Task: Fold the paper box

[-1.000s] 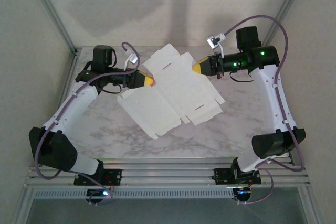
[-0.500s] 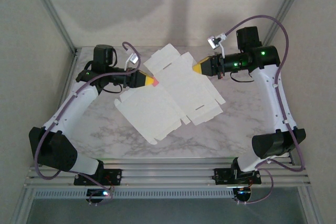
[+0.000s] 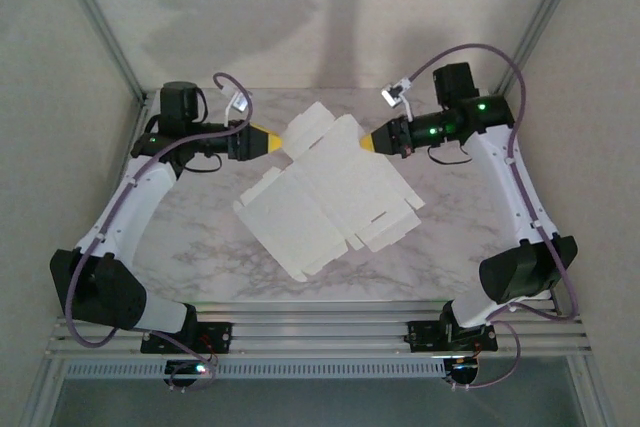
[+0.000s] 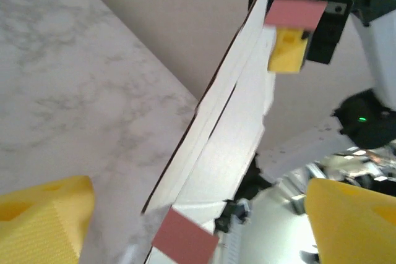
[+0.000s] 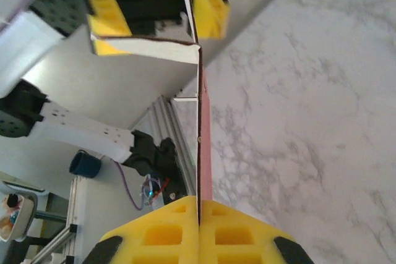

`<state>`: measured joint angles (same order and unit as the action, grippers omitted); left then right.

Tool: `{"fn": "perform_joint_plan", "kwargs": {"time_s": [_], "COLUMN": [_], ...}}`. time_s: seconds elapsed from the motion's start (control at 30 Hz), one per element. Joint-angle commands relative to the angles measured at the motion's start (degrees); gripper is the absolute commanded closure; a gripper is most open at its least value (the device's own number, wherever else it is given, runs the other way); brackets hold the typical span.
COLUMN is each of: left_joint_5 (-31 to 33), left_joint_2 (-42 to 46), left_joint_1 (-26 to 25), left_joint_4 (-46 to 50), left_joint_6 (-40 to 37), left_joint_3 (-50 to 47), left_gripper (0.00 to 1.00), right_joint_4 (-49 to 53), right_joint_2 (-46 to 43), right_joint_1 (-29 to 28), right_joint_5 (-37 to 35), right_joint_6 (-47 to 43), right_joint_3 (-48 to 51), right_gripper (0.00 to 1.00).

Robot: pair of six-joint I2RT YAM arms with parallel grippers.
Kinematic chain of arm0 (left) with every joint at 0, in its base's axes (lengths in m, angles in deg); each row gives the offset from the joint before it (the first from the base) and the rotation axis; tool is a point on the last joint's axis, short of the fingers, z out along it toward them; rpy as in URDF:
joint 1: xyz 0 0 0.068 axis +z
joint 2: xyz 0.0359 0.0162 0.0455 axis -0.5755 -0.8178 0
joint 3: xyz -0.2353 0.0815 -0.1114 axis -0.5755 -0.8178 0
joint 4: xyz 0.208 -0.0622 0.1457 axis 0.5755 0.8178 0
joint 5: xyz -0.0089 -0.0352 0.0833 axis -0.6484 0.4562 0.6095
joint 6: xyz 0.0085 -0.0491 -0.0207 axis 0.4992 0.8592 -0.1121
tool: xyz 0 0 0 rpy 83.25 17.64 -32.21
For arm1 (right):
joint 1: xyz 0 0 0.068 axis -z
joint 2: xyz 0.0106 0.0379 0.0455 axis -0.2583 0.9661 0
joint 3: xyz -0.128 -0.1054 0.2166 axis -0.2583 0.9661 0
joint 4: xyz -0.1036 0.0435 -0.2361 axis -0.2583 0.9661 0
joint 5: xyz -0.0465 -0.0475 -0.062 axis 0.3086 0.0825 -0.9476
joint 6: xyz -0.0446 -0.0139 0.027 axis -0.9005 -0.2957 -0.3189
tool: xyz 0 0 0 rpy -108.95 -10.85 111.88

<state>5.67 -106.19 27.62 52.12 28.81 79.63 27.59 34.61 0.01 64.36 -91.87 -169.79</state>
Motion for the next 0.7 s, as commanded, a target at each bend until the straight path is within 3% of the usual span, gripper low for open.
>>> {"fn": "perform_joint_plan", "kwargs": {"time_s": [0.0, 0.23, 0.43, 0.67], "left_joint_5": [6.6, 10.4, 17.6, 18.0], "left_joint_2": [1.2, -0.1, -5.1, -9.2], "left_joint_1": [0.4, -0.6, -3.9, -5.2], "left_joint_4": [-1.7, -7.0, -9.5, -16.7], "left_joint_6": [0.6, -0.5, -3.8, -6.2], "left_joint_3": [-0.4, -5.1, -5.7, -7.8], "left_gripper": [0.03, 0.01, 0.04, 0.08], "right_joint_4": [-3.3, -0.7, 3.2, 4.9], "right_joint_2": [-1.8, 2.3, 9.6, 15.7], "right_joint_1": [-1.8, -5.4, -8.3, -11.5], "right_joint_5": [-5.6, -17.2, -29.4, -44.1], "right_joint_6": [3.3, 4.0, 3.7, 3.7], "right_joint_3": [3.1, 5.3, 0.9, -3.1], "right_gripper": [1.00, 1.00, 1.00, 1.00]}}
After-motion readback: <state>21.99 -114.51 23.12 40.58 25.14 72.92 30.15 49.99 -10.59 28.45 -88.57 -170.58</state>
